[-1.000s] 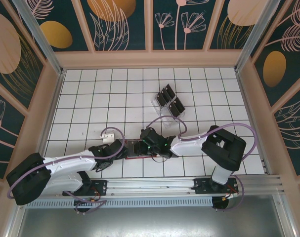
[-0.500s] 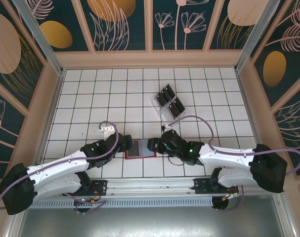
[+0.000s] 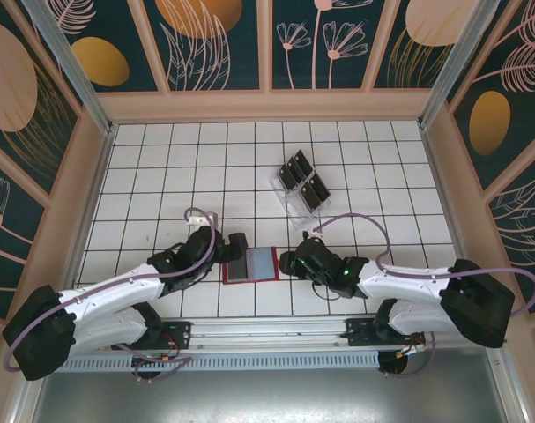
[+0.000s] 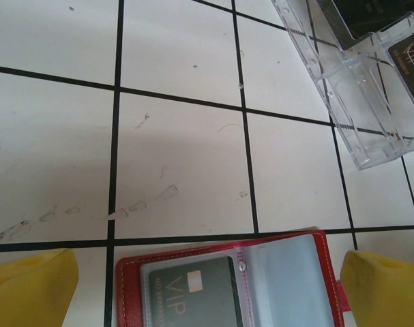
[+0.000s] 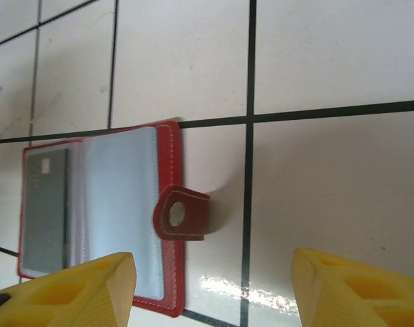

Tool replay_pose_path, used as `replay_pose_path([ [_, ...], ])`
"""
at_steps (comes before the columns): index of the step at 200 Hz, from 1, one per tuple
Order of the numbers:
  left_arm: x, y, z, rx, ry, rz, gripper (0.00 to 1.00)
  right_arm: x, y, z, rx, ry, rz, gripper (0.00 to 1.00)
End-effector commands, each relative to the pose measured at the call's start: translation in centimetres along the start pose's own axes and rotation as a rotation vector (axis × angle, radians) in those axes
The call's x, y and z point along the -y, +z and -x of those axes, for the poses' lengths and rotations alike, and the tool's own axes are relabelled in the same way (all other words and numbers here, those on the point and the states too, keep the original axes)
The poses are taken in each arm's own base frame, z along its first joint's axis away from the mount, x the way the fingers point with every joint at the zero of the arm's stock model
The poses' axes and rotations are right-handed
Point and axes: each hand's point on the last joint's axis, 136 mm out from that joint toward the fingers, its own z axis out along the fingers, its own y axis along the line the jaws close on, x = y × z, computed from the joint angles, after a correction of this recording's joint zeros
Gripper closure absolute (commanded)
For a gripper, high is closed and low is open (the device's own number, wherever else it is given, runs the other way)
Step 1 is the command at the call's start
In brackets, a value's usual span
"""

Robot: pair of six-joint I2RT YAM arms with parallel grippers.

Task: Put the credit cards into the card holder
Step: Close the card holder at the bottom-center of the table.

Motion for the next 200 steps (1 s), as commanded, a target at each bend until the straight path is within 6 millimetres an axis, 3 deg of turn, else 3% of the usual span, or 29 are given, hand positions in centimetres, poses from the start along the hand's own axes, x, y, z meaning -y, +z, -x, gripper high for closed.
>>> replay_pose_path([
  [1, -0.1, 0.1, -0.7, -0.025, -0.012, -0.036, 0.02, -1.3, 0.8, 1.2, 0.030, -0.026, 0.015, 0.38],
  [47, -1.3, 0.2, -2.7, -0.074, -0.038, -0.044, 0.01, -1.3, 2.1, 1.5, 0.028, -0.048, -0.018, 0.47],
  [81, -1.8, 0.5, -3.8, -0.098, -0.046, -0.056, 0.01, -1.4, 2.2, 1.4, 0.023, -0.048, -0.014, 0.62],
  [135, -0.6, 1.3, -4.5, -0.132, -0.030, -0.115, 0.01, -1.7, 2.5, 1.1, 0.004, -0.050, 0.000, 0.88],
  [200, -0.3, 2.1, -5.3, -0.168, -0.035, -0.126, 0.01, -2.4, 2.4, 0.8, -0.007, -0.046, 0.027, 0.97],
])
